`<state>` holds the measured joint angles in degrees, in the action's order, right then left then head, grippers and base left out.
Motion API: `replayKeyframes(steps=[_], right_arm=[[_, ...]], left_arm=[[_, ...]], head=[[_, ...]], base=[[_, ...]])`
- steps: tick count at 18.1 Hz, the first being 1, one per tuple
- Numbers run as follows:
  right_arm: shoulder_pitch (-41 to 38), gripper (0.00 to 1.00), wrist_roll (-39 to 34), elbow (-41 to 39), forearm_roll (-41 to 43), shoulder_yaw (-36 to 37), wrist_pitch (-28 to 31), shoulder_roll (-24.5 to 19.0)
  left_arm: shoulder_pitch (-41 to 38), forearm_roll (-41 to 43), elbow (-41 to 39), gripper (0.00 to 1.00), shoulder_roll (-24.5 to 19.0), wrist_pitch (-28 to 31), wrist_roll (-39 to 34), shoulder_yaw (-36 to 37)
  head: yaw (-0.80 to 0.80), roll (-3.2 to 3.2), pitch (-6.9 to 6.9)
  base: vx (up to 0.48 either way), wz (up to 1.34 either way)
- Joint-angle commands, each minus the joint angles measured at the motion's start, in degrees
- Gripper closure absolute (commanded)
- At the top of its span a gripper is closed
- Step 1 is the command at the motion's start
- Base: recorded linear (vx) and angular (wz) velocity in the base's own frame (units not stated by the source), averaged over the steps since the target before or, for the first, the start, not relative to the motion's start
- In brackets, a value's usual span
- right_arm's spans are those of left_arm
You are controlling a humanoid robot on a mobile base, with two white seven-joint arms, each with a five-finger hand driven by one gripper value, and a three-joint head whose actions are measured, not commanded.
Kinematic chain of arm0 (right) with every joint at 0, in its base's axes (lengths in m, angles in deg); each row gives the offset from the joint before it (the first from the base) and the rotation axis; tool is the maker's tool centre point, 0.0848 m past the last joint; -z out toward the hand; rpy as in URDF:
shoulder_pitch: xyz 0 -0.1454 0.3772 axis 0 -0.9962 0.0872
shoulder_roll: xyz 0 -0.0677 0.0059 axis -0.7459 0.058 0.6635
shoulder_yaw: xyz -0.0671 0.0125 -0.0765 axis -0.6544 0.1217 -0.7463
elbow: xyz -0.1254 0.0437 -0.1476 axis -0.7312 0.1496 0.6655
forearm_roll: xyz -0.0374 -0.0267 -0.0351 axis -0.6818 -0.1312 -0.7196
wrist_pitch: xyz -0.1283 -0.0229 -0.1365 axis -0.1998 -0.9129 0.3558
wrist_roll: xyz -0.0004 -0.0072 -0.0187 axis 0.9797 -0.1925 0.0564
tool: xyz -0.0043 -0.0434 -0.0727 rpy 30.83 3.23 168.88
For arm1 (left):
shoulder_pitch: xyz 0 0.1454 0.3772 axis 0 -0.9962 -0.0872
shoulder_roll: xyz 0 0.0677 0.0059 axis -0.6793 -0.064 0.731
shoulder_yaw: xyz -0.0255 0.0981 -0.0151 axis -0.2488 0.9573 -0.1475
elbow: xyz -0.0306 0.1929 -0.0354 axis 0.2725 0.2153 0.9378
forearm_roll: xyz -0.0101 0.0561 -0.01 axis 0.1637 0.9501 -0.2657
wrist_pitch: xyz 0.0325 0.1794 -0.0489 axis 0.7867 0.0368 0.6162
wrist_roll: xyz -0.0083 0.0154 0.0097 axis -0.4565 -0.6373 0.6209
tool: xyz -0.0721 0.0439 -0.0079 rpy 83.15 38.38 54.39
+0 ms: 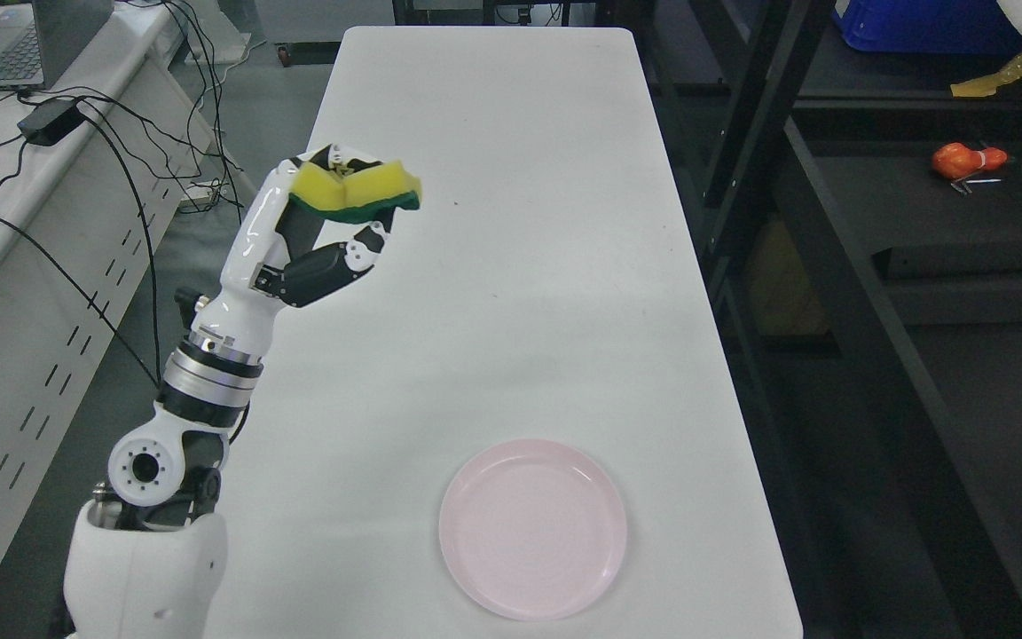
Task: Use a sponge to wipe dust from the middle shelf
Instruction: 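Hold the sponge in the left hand while turning toward the metal shelf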
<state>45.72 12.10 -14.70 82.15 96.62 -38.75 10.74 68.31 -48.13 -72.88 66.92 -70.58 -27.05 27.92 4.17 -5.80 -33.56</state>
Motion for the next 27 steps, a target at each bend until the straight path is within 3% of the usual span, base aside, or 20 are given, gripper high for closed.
replayKeyframes(steps=[1,16,27], right_arm=[[0.0,0.00,0.0,-1.0,0.0,0.0,0.0,1.0],[0.0,0.00,0.0,-1.0,0.0,0.0,0.0,1.0],[0.0,0.00,0.0,-1.0,0.0,0.0,0.0,1.0]], left_arm=[[-7.1,-8.1,0.3,0.96,2.3,0.7,-5.8,-8.1],[-19.0,-9.6,-0.6,0.95,2.3,-5.6,-5.1,-8.8],[-20.0,-9.8,-0.6,0.95,2.3,-6.1,-5.1,-8.6]], head=[[0.00,0.00,0.00],[0.00,0.00,0.00],[0.00,0.00,0.00]], base=[[0.000,0.00],[-0.114,0.03],[-0.239,0.02]])
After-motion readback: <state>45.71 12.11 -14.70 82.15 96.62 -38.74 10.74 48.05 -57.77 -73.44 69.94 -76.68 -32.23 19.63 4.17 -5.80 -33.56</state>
